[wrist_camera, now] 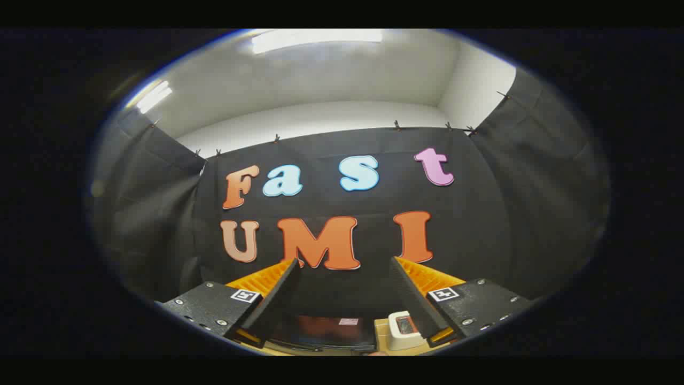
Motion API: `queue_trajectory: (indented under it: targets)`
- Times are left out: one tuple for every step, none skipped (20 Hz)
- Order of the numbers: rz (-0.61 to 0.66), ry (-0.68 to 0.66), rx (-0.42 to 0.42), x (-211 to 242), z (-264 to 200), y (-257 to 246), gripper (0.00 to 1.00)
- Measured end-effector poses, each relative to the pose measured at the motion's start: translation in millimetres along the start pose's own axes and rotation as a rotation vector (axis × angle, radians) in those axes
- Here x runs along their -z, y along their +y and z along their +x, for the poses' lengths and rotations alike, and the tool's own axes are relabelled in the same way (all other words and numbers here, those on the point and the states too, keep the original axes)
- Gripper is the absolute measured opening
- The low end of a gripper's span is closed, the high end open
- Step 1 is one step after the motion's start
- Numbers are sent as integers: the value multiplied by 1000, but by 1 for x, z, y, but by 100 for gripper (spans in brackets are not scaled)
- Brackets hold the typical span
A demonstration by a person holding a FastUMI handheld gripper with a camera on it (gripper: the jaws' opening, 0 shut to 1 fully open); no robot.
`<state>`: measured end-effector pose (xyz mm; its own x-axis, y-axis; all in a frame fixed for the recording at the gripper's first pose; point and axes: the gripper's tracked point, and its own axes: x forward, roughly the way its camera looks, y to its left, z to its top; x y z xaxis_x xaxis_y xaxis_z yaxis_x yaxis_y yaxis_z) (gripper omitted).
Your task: Open the toaster oven, put the food inside, and close the toaster oven door.
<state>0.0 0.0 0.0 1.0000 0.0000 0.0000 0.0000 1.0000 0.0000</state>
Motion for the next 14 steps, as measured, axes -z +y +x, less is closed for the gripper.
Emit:
queue_trajectory:
  targets:
    - [4,2,-4,1,2,3,99]
    - [4,5,-8,1,2,4,99]
    - [3,8,-12,3,3,6,99]
    - [6,12,-12,4,4,7,99]
    - [16,16,-17,5,5,9,99]
    - [28,21,-21,6,7,12,99]
    - [41,29,-27,7,8,15,99]
    - [54,38,-29,10,8,17,99]
    - [67,50,-29,12,10,19,99]
    - [82,62,-32,16,12,22,99]
    - [96,75,-35,21,14,24,99]
    - [110,93,-33,25,16,27,99]
    - [124,114,-36,30,18,31,99]
    - [139,138,-36,35,19,34,99]
